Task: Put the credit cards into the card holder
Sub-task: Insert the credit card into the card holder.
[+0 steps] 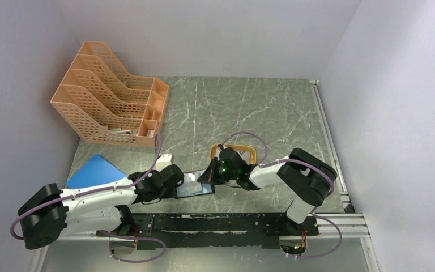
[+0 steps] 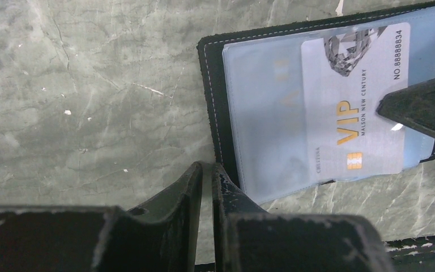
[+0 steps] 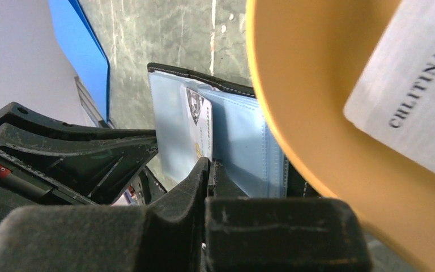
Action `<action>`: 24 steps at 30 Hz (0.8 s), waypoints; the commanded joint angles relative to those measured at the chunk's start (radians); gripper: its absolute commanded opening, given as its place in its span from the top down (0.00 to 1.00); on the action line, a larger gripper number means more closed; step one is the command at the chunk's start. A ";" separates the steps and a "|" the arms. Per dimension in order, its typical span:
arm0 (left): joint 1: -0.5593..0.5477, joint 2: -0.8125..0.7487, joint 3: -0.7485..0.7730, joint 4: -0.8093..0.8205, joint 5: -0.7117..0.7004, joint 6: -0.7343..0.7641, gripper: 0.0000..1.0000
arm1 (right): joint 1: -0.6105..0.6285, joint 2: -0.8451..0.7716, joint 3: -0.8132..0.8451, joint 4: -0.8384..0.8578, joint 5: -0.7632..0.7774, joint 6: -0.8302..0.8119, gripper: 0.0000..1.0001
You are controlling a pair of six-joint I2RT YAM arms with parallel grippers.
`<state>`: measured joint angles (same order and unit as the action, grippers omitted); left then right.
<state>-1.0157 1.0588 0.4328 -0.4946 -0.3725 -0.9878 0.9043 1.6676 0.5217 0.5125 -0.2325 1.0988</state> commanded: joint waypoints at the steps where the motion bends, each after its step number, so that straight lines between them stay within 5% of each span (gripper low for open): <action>1: 0.003 0.016 -0.018 0.036 0.059 -0.008 0.82 | 0.031 0.009 0.019 -0.058 0.039 -0.030 1.00; 21: 0.003 -0.006 -0.034 0.042 0.071 -0.018 0.83 | 0.088 0.053 0.076 -0.070 -0.008 -0.059 1.00; 24: 0.003 -0.011 -0.032 0.040 0.070 -0.017 0.83 | 0.090 0.043 0.094 -0.107 -0.014 -0.076 0.86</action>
<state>-1.0157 1.0485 0.4236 -0.4843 -0.3679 -0.9882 0.9730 1.7065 0.5915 0.5011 -0.2157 1.0737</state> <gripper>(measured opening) 0.174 0.061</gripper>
